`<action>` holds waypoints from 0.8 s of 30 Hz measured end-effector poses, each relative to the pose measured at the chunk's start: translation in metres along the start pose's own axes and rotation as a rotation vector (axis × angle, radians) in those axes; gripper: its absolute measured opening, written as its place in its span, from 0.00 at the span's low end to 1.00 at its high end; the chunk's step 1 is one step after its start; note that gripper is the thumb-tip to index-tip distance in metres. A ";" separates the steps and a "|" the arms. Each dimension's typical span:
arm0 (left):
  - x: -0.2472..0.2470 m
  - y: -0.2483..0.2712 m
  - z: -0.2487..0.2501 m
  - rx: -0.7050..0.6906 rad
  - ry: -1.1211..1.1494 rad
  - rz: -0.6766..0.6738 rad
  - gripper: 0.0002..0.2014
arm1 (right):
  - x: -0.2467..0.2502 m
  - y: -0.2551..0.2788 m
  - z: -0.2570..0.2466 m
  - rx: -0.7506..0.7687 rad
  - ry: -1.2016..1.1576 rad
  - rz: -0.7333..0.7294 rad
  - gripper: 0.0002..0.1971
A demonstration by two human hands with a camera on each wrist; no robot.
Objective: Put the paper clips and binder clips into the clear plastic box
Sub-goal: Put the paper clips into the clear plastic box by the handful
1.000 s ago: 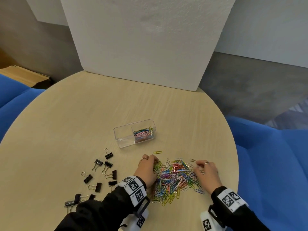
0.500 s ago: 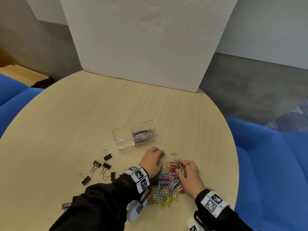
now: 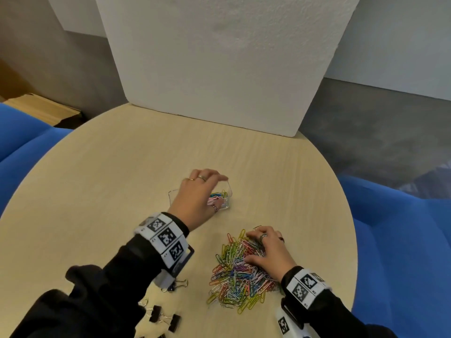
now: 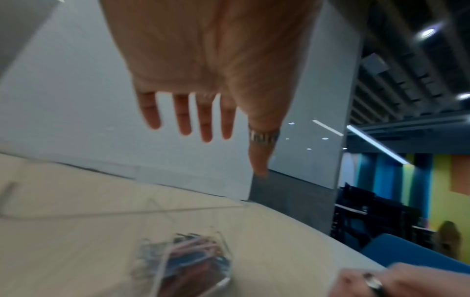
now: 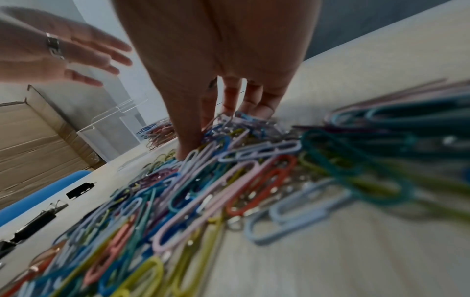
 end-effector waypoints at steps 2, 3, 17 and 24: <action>-0.003 -0.008 -0.021 0.119 -0.119 -0.090 0.37 | -0.002 -0.004 -0.004 0.003 -0.030 0.022 0.24; -0.007 -0.010 -0.031 0.167 -0.153 -0.137 0.42 | -0.002 -0.005 -0.006 0.003 -0.038 0.028 0.22; -0.044 -0.007 -0.066 0.248 -0.178 -0.336 0.37 | 0.013 -0.023 -0.019 -0.002 -0.016 0.068 0.11; -0.049 -0.001 -0.068 0.238 -0.161 -0.317 0.37 | 0.052 -0.042 -0.072 0.175 -0.048 0.168 0.11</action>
Point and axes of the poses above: each hand's wrist, its own y-axis away from the middle knuckle, its own x-axis out of the back of the hand, z = x × y, the point moved 7 cm from there along -y, towards the middle knuckle, and after that the axes turned 5 degrees about x, right-handed, at the moved point
